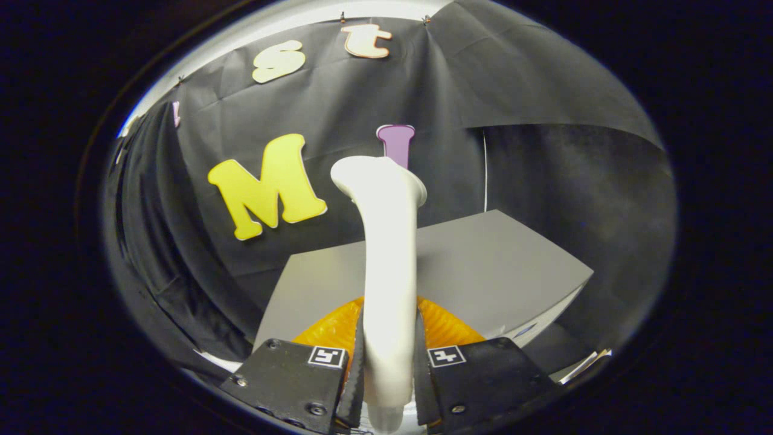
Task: Iron the clothes twice with a garment steamer, once on the left side and once on the right side.
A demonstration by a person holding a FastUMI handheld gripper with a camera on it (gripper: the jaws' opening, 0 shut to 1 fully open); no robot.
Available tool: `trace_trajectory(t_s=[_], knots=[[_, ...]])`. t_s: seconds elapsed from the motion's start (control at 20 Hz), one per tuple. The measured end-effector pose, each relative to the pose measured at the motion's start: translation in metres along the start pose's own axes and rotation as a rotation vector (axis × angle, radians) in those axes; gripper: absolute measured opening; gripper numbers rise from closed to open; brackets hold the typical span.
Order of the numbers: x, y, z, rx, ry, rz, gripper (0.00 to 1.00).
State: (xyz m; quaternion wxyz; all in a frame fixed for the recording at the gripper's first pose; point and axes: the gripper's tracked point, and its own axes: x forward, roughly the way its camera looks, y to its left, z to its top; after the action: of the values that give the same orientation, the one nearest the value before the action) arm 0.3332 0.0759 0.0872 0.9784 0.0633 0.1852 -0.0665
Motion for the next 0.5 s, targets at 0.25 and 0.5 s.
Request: trace_trajectory(t_s=[0.25,0.5], knots=[[-0.056,0.033,-0.026,0.03,-0.082,0.006,0.37],[-0.108,0.074,-0.053,0.0,-0.133,0.036,0.36]])
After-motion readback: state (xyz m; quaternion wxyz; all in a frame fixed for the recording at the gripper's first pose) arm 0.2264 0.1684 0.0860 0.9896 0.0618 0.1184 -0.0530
